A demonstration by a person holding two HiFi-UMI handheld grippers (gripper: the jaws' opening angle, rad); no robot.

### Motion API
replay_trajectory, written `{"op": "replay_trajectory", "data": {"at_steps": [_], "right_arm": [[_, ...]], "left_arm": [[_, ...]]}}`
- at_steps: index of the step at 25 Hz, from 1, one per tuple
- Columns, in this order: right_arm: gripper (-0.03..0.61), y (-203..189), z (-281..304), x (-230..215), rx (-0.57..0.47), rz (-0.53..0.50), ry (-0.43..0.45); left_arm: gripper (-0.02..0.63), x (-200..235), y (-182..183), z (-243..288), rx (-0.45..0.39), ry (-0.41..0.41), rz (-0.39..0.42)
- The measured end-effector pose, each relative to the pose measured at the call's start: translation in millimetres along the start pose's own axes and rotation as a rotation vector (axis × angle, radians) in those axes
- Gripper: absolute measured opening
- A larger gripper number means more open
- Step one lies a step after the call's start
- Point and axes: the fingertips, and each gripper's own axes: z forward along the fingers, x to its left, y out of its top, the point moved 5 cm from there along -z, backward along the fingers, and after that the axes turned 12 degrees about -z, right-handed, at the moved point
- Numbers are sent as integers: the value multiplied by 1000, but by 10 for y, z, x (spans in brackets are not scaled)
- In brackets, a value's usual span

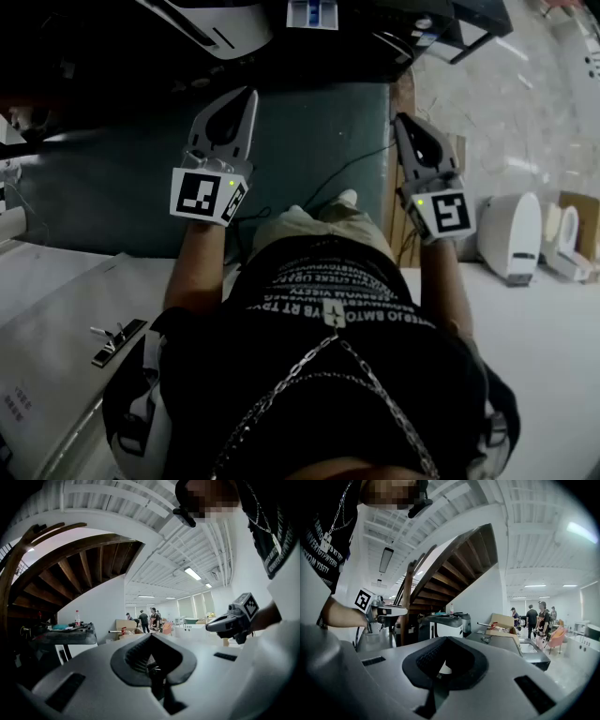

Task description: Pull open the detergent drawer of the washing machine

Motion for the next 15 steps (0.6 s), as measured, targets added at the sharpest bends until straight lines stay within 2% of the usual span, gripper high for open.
{"op": "replay_trajectory", "data": {"at_steps": [8, 12, 15], "right_arm": [[2, 125, -97, 729, 14, -2, 12], [3, 150, -110, 1071, 21, 35, 44], [3, 67, -68, 1272, 67, 29, 86]], "left_arm": [[-6, 45, -102, -702, 0, -21, -4], [-6, 130, -159, -1115, -7, 7, -27], [-6, 237, -208, -1348, -15, 49, -49]]}}
